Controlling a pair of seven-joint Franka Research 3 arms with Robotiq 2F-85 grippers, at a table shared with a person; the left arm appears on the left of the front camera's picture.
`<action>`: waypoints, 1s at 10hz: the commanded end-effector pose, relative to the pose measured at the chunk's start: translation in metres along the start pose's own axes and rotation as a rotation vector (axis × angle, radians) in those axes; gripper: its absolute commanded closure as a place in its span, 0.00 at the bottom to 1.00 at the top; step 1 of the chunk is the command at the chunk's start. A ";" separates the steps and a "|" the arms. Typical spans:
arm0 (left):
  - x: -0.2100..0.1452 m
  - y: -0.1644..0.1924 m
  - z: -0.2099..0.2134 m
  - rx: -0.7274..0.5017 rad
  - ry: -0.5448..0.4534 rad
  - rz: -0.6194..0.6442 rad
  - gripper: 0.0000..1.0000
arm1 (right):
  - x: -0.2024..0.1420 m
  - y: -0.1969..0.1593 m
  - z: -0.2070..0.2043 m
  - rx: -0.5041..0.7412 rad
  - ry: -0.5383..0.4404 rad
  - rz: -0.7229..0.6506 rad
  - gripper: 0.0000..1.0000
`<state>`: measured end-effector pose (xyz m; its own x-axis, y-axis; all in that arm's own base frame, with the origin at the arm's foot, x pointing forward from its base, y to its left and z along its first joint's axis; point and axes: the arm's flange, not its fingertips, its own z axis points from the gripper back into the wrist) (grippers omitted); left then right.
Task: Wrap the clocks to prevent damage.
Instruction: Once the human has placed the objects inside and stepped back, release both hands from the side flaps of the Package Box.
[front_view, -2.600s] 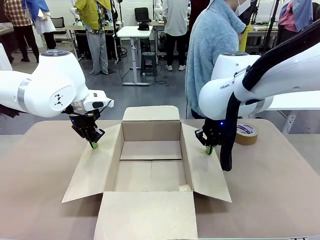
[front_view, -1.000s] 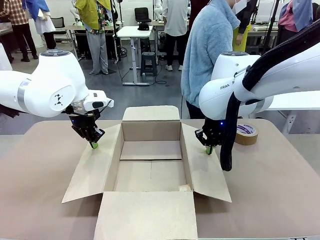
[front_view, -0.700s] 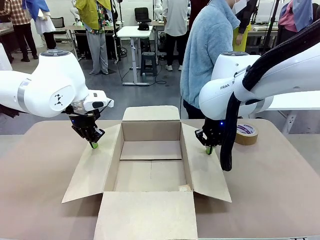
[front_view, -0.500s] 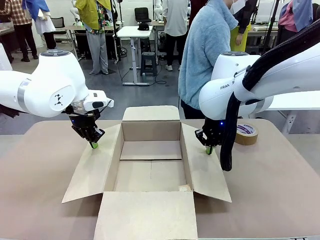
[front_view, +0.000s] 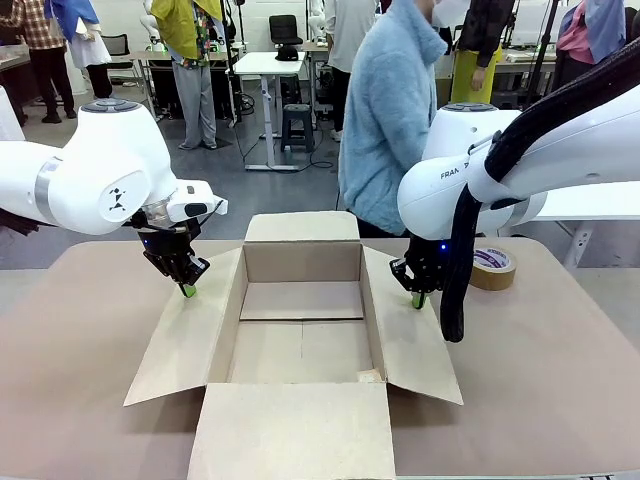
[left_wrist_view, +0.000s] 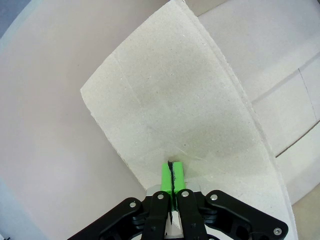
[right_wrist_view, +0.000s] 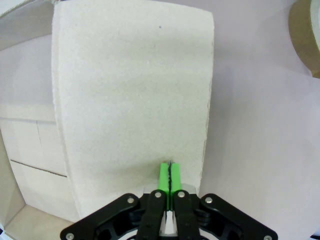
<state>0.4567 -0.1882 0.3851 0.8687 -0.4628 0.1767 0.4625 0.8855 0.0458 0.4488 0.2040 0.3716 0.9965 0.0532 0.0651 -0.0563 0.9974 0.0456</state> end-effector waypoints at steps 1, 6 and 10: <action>0.000 0.000 0.000 0.001 0.001 0.002 1.00 | -0.002 0.001 -0.002 -0.012 0.004 -0.017 0.99; 0.000 0.000 0.000 0.001 0.001 0.002 1.00 | -0.002 0.001 -0.002 -0.012 0.004 -0.017 0.99; 0.000 0.000 0.000 0.001 0.001 0.002 1.00 | -0.002 0.001 -0.002 -0.012 0.004 -0.017 0.99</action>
<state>0.4567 -0.1882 0.3851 0.8687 -0.4628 0.1767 0.4625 0.8855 0.0458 0.4488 0.2040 0.3716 0.9965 0.0532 0.0651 -0.0562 0.9974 0.0456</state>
